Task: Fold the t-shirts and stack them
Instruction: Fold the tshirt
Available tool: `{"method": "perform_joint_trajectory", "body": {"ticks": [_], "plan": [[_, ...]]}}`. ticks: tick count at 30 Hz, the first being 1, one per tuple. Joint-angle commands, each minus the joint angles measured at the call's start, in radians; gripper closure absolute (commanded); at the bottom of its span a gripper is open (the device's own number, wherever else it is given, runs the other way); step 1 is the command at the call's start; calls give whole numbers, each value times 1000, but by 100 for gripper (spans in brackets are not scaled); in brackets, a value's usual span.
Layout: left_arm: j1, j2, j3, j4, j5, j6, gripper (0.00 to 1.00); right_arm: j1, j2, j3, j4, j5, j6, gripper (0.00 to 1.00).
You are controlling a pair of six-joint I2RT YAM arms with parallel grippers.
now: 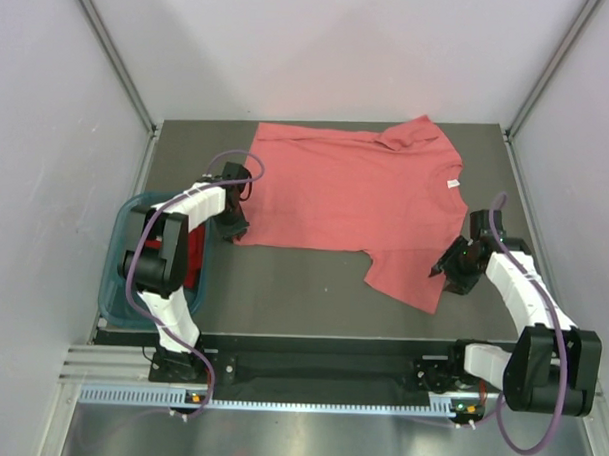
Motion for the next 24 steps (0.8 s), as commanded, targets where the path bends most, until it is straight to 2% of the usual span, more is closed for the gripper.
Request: {"method": "perform_joint_trajectory", "body": {"ticks": [1,4,8,11,17,24], "plan": [[6,-12,13,14,-29,10,76,-23,15,-9,26,19,32,50],[8,-15,13,12,-25,18,82,-44,29,-37,43,-1,47,52],[6,-25,1,15,-25,27,85,-46,52,-65,61,-10,56,58],[6,-34,-11,17,-26,38,89,-44,50,-78,46,-19,53,59],[8,-54,-28,34,-28,56,90,-37,9,-112,-4,12,52,58],[8,-35,-28,38,-13,64,93,6,21,-155,23,30,67,60]]}}
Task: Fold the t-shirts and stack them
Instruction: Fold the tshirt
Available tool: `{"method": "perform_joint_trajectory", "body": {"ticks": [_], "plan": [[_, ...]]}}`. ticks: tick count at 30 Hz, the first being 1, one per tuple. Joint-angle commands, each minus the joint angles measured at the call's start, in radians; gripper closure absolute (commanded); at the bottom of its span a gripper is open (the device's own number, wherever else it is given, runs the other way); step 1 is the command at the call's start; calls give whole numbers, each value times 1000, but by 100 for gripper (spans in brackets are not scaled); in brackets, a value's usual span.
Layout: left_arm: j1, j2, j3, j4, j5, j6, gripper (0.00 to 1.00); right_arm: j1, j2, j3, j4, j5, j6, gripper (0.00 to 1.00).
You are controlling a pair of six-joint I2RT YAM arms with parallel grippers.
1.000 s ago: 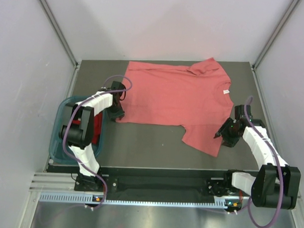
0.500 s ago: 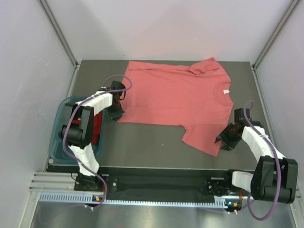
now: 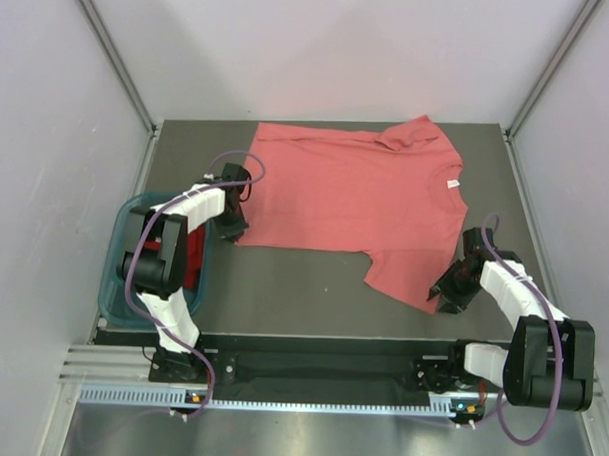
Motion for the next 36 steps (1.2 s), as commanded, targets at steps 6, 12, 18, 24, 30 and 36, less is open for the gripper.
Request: {"method": "perform_joint_trajectory", "body": {"ticks": [6,12,18,24,30,36], "plan": [[8,-28,-2,22,0,19,95,11,-7,-52,29,29,30,63],[9,-27,-4,20,6,22,96,23,41,-50,80,25,45,67],[11,-34,-7,22,12,25,97,23,52,-61,110,11,53,77],[11,-37,-13,24,14,28,100,23,32,-59,138,3,50,85],[11,-43,-10,22,21,31,100,23,21,-32,149,3,37,100],[11,-71,-5,17,35,40,100,22,-43,20,138,12,40,100]]}}
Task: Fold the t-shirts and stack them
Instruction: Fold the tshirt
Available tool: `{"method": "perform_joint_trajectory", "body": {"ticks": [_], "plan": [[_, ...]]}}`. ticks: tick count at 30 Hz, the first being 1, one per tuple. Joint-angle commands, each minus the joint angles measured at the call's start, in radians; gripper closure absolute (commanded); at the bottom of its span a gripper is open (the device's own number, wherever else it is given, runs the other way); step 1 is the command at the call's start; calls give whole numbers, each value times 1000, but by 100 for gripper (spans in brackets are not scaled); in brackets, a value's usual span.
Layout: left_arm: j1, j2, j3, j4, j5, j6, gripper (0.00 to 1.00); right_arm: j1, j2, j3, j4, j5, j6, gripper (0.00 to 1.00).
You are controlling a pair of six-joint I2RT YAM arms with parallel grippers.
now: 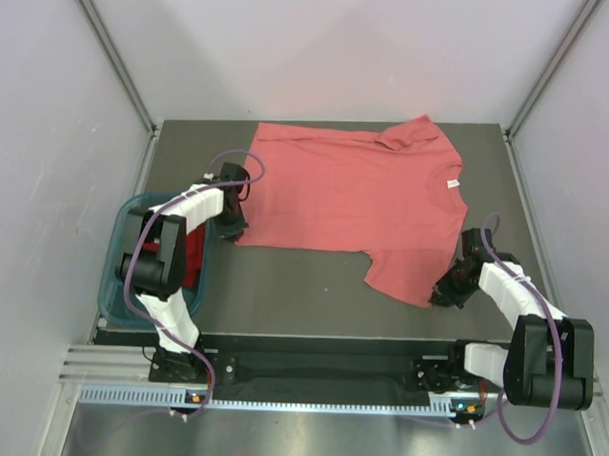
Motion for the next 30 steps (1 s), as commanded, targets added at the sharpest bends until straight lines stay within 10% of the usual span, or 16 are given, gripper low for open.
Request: {"method": "perform_joint_trajectory", "body": {"ticks": [1,13,30], "plan": [[5,-68,1,4,14,19,100,9,-73,64,80,36,1,100],[5,-222,131,-73,37,59,100,-102,-149,560,53,180,-80,100],[-76,-420,705,-148,54,246,100,-111,-170,1418,-20,283,-219,100]]}}
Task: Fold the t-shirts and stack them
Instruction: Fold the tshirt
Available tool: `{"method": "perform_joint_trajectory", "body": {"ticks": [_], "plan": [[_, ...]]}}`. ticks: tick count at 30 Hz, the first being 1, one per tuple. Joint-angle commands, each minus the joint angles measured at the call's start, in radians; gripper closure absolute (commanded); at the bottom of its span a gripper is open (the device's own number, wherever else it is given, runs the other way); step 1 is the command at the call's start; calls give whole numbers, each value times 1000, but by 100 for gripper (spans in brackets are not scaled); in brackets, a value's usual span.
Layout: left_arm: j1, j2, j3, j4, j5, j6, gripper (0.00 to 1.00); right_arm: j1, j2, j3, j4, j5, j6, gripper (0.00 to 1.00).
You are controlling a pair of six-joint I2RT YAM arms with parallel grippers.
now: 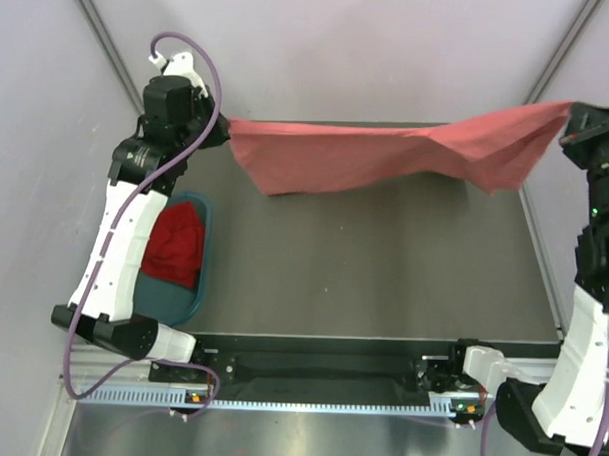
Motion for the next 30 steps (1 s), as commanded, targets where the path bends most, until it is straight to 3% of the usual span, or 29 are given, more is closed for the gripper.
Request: {"method": "perform_joint_trajectory", "body": {"ticks": [1,7,16,18,23,30], "plan": [[-46,-45,105,6,-40,83,100,-17,-60,121,36,65,-71,100],[-57,-85,286,35,-94,137,100,-17,-126,212,67,119,-161,100],[-76,-78,571,78,-160,203,100,-13,-221,207,234,99,-246,100],[-76,-93,545,126,-161,217,100,-11,-207,225,253,88,-263,100],[-76,-269,165,561,-197,243,100,-5,-144,255,305,104,-289,100],[-76,-170,215,606,-212,243,100,-4,-64,249,372,107,-292,100]]}}
